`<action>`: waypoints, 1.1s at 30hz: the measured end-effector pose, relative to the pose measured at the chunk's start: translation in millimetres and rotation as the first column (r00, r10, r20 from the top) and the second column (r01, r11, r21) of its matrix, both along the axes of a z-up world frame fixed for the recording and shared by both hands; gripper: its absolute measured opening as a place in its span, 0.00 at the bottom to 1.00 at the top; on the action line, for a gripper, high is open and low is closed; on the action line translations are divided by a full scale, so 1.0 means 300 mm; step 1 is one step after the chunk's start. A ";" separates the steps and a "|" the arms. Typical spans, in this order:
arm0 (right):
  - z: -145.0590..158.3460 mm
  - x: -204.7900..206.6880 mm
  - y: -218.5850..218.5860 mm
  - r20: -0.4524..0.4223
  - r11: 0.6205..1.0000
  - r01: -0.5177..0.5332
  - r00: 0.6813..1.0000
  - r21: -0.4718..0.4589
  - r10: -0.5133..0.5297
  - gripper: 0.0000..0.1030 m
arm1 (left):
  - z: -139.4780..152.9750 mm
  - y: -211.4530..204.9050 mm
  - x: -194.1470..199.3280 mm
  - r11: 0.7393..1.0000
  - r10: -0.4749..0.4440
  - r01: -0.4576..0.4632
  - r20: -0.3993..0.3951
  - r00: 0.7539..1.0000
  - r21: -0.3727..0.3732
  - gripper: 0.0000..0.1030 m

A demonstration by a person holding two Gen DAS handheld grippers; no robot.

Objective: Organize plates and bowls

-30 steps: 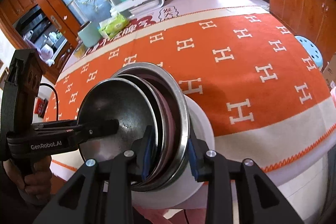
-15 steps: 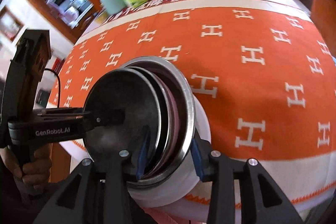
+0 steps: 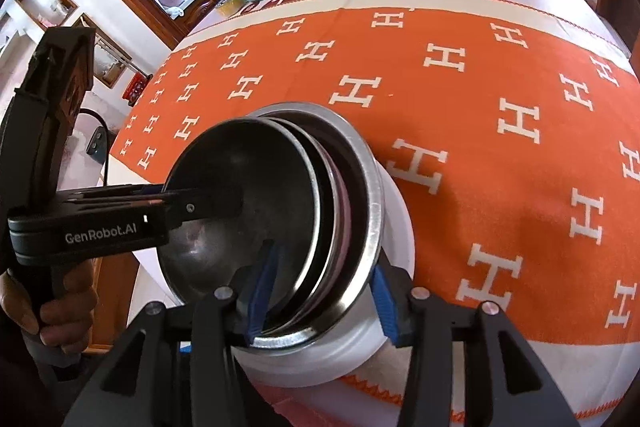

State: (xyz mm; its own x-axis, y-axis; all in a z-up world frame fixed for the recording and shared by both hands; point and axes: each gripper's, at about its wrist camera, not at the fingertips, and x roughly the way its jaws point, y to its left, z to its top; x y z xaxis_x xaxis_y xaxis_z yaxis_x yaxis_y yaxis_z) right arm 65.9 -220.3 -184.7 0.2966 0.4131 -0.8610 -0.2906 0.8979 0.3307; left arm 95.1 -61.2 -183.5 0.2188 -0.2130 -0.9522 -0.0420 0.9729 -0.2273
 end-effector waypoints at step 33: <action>0.411 -0.331 -0.149 0.267 0.977 0.181 0.953 -0.113 -0.145 0.92 | 0.517 -0.006 -0.322 0.999 -0.016 0.004 0.403 0.915 0.032 0.81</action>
